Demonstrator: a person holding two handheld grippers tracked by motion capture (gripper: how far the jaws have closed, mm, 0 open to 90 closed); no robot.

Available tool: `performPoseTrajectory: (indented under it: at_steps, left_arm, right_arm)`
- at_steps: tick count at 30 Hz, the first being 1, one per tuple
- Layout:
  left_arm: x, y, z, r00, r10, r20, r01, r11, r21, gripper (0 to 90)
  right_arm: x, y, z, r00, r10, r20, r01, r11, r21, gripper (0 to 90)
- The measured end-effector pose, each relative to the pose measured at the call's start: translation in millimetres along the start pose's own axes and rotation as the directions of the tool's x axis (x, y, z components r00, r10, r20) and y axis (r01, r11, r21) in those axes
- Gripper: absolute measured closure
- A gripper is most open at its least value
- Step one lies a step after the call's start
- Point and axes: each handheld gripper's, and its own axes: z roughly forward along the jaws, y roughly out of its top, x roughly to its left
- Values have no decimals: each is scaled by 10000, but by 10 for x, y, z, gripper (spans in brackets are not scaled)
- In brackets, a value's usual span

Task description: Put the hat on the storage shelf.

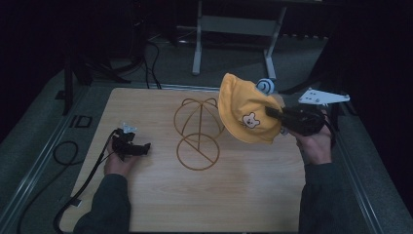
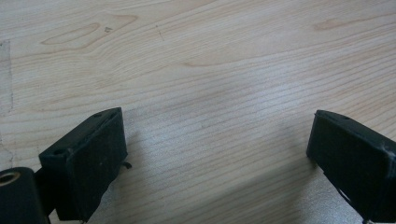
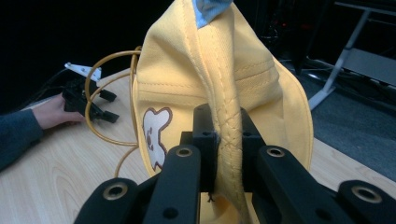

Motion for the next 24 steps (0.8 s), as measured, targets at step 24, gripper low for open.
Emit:
performPoseTrajectory:
  at_steps: [24]
  left_arm:
    - [0,5,5,10000,19,4,-19,10000,4,49]
  right_arm:
    - [116,178,147,9970,-388,-665,389,9992,-6,836]
